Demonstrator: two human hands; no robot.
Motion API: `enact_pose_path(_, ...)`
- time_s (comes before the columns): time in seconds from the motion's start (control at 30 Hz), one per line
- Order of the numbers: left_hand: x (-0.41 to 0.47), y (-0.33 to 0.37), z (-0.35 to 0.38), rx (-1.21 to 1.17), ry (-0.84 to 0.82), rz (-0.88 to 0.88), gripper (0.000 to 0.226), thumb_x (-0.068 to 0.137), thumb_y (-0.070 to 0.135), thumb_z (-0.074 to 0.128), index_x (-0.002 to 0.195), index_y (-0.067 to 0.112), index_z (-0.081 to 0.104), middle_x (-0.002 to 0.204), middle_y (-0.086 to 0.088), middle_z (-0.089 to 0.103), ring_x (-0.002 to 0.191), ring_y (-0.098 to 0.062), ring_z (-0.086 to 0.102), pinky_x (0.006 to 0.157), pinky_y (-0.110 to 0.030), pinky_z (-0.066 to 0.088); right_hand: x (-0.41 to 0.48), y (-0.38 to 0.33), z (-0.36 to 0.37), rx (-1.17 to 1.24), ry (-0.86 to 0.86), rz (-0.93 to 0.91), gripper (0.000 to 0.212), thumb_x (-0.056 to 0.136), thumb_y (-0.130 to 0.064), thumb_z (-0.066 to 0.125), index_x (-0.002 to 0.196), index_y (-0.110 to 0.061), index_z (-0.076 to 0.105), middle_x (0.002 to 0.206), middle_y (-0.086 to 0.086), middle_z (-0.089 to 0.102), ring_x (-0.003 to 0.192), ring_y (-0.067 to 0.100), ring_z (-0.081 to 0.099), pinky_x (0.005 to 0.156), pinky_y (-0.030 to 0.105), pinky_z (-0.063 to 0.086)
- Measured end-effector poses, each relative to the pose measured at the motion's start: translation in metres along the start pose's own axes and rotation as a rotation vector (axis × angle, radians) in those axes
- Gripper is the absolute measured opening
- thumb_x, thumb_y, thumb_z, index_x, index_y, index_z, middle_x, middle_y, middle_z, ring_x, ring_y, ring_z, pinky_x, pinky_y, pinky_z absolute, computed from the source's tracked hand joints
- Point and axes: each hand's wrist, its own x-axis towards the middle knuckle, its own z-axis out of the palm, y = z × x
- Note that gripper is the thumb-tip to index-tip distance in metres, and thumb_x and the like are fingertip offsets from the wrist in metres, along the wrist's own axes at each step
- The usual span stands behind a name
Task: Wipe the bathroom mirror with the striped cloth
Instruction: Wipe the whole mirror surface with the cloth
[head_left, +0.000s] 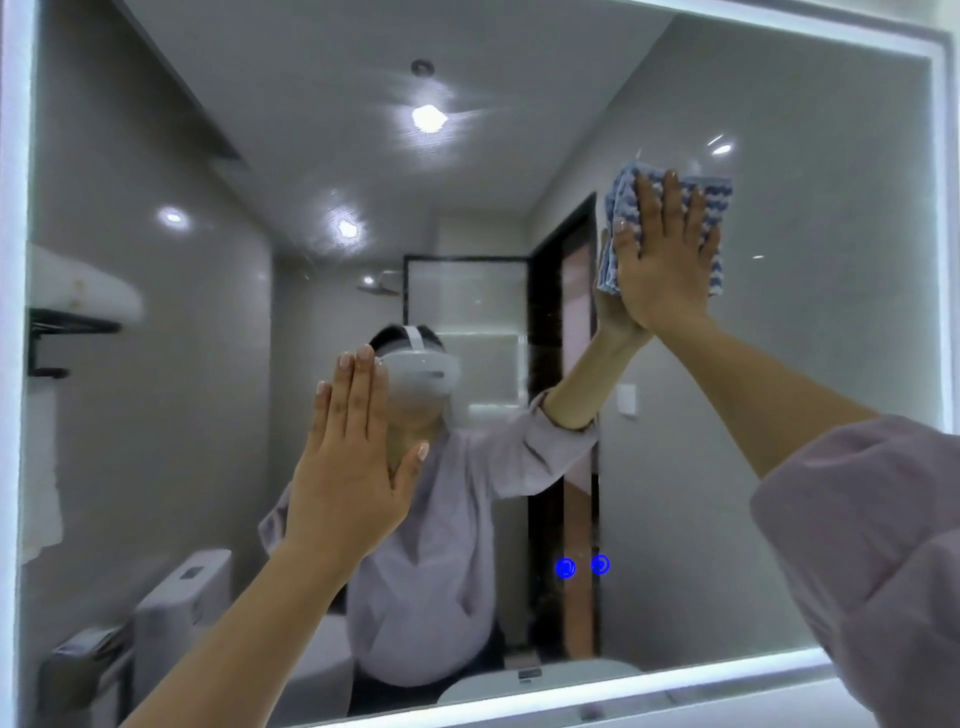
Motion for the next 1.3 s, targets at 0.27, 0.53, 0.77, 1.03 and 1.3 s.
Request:
enact_pose_path(0.27,0.000,-0.001,-0.003,0.012,0.006,0.030,0.081,0.093,0.054,0.020,0.150,-0.002,0.002,0.159,-0.019,-0.003,0.148,-0.030,-0.002,0.121,-0.042,0.001,-0.084,0.021,0.009,-0.023,-0.044,-0.085,0.060,0.097,-0.056,0.005,0.150,-0.032,-0.007,0.162,0.002,-0.004,0.148,0.022,-0.009,0.119,0.041,-0.011)
enact_pose_path(0.53,0.003,0.013,-0.024,0.073,-0.034,-0.017,0.082,0.093,0.052,0.018,0.142,-0.014,0.020,0.152,-0.030,0.021,0.142,-0.040,0.022,0.116,-0.049,0.017,-0.089,0.041,0.005,-0.050,-0.082,-0.237,0.062,0.097,-0.057,0.006,0.153,-0.031,0.003,0.162,0.001,-0.001,0.148,0.022,-0.009,0.119,0.046,-0.007)
enact_pose_path(0.77,0.022,0.059,-0.039,0.155,0.003,-0.017,0.072,0.095,0.042,0.021,0.137,-0.016,0.033,0.143,-0.036,0.035,0.134,-0.049,0.034,0.111,-0.055,0.023,-0.061,0.078,-0.004,-0.047,-0.100,-0.409,0.059,0.098,-0.057,0.007,0.152,-0.036,0.004,0.161,-0.006,-0.003,0.149,0.021,-0.007,0.119,0.046,-0.005)
enact_pose_path(1.03,0.072,0.148,-0.032,0.157,0.018,-0.019,0.079,0.098,0.047,0.005,0.136,-0.015,0.036,0.142,-0.034,0.039,0.133,-0.047,0.037,0.111,-0.053,0.026,0.003,0.119,-0.021,-0.015,-0.125,-0.422,0.058,0.094,-0.057,0.008,0.148,-0.040,-0.004,0.161,-0.008,-0.005,0.147,0.017,-0.015,0.118,0.044,-0.010)
enact_pose_path(1.3,0.102,0.227,-0.019,0.169,-0.010,-0.071,0.088,0.094,0.055,-0.003,0.141,-0.012,0.029,0.148,-0.030,0.032,0.140,-0.041,0.028,0.114,-0.052,0.024,0.021,0.140,-0.020,0.026,-0.112,-0.513,0.058,0.099,-0.053,0.018,0.151,-0.037,-0.001,0.161,-0.009,-0.007,0.147,0.018,-0.015,0.112,0.037,-0.024)
